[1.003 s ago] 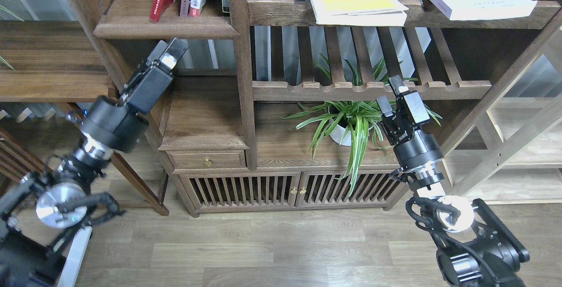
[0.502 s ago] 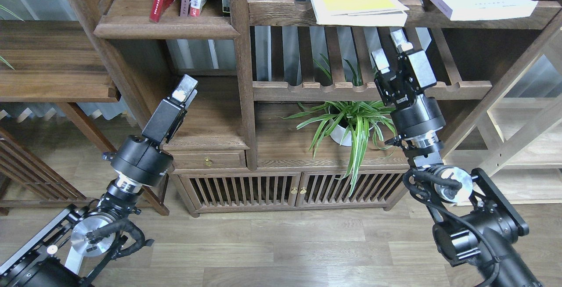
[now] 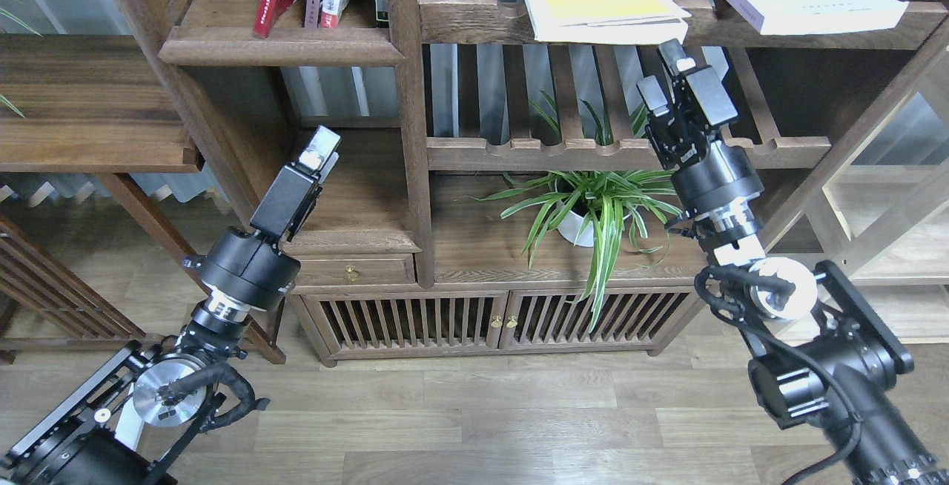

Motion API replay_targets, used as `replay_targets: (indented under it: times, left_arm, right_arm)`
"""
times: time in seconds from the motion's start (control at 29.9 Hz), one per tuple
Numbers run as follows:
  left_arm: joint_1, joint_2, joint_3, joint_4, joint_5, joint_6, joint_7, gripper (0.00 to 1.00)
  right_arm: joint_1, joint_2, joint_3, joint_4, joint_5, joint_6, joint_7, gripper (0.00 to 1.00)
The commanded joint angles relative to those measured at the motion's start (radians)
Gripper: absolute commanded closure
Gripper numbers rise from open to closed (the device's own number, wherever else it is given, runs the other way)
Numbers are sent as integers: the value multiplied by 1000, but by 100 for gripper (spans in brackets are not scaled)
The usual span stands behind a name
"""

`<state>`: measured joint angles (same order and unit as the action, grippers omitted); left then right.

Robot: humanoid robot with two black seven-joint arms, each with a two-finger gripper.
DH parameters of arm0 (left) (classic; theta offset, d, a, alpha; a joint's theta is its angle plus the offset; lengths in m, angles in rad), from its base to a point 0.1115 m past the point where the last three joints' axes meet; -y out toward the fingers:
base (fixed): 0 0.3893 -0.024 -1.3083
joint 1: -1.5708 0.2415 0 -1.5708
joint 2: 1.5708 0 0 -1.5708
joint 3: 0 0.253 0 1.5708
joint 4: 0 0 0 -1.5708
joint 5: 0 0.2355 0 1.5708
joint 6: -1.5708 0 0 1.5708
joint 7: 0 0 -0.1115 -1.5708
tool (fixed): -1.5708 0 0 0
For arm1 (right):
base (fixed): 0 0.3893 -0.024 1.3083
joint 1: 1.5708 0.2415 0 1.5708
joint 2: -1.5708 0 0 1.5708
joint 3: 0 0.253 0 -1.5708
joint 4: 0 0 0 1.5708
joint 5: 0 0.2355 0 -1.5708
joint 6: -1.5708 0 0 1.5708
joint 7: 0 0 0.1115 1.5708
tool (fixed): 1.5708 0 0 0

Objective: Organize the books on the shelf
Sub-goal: 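Raise the right gripper to the yellow-green book on the top shelf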

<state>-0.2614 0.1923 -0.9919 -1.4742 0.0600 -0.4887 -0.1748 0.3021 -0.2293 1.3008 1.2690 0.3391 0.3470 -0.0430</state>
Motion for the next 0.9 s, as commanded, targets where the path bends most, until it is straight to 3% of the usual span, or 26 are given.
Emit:
replay_targets:
  times: [0.0,0.37,0.87]
  left_arm:
    - [1,1,13,2,1,0,-2,1]
    - [-2,13,24,3,3,0,-2,1]
    - [-9,13,24,14,3,0,-3,1]
  right_arm:
    - [19,-5,0,-4,0,-28,-6,15]
    - [68,-21,-8,-4,8,-33,-12,18]
    - [135,-25,-12,-10,8,-223,-12,24]
